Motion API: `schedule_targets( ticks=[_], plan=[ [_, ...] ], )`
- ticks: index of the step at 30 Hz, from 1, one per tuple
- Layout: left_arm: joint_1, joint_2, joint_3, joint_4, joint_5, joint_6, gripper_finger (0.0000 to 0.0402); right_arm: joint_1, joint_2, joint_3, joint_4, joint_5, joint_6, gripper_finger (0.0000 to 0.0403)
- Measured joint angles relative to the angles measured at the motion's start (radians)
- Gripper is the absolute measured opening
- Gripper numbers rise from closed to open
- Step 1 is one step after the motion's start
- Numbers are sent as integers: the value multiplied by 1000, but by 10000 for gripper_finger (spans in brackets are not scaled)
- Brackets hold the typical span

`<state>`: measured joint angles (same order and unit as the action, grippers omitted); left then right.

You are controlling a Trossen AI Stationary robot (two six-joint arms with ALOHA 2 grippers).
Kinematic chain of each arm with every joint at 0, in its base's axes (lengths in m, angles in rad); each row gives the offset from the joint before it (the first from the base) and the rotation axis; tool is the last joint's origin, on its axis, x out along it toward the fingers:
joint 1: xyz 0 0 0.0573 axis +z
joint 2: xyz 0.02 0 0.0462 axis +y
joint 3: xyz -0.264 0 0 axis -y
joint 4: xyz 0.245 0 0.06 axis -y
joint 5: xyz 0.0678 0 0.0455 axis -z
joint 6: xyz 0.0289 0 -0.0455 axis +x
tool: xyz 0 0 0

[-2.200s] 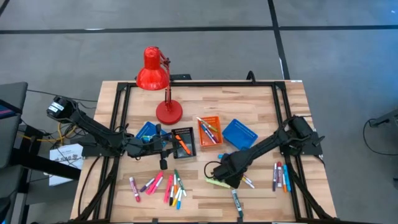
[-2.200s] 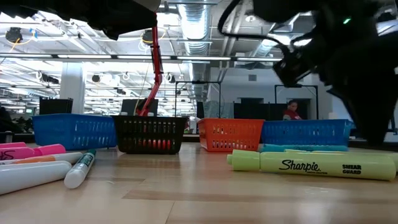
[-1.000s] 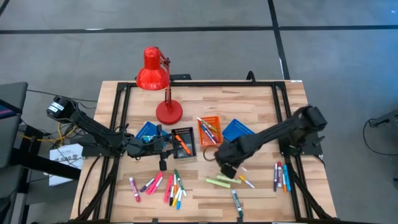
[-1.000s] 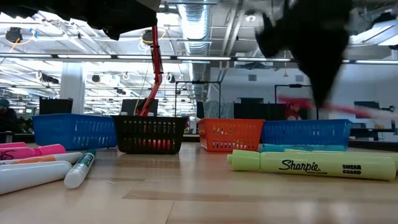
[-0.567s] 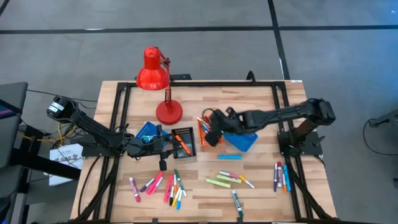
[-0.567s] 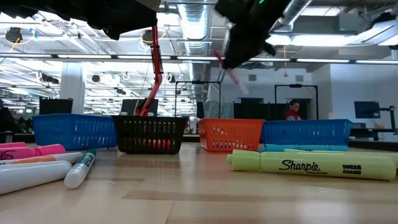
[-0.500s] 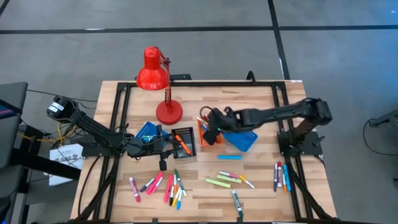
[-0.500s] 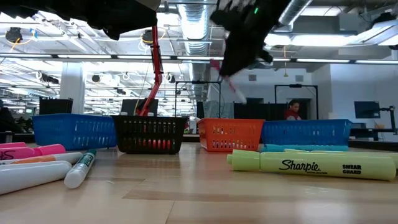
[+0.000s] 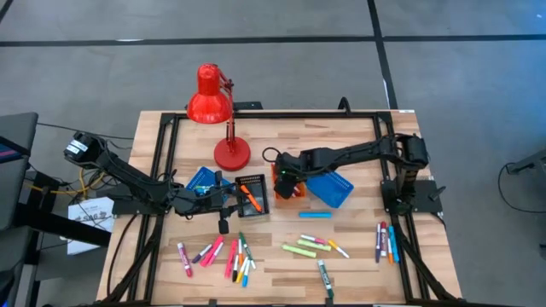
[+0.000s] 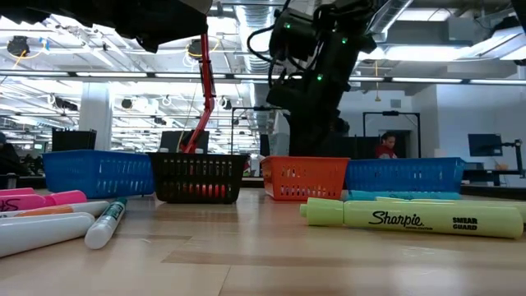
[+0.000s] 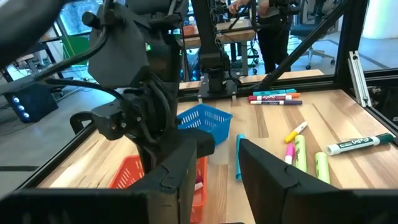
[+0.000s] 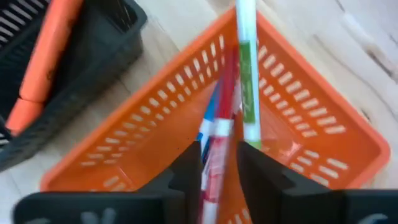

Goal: Pick & Place Markers
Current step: Put the small red marker pen into the orange basket, then adjust the small light green marker pen in the orange basket

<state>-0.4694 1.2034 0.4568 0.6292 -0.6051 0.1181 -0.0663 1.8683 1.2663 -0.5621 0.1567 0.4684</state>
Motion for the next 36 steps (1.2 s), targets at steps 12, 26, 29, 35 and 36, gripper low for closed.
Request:
schedule_targets(
  ticks=[12,26,29,35,36],
  plan=[
    [0,0,0,0,0,7,118,-23,7,1,60,61,-85,173],
    [0,0,0,0,0,8,118,-68,82,0,102,77,-85,57],
    [0,0,0,0,0,8,118,-67,68,0,92,45,-85,26],
    [0,0,0,0,0,8,118,-30,8,30,11,3,-12,45],
    [0,0,0,0,0,8,118,-20,-7,40,-12,2,8,51]
  ],
)
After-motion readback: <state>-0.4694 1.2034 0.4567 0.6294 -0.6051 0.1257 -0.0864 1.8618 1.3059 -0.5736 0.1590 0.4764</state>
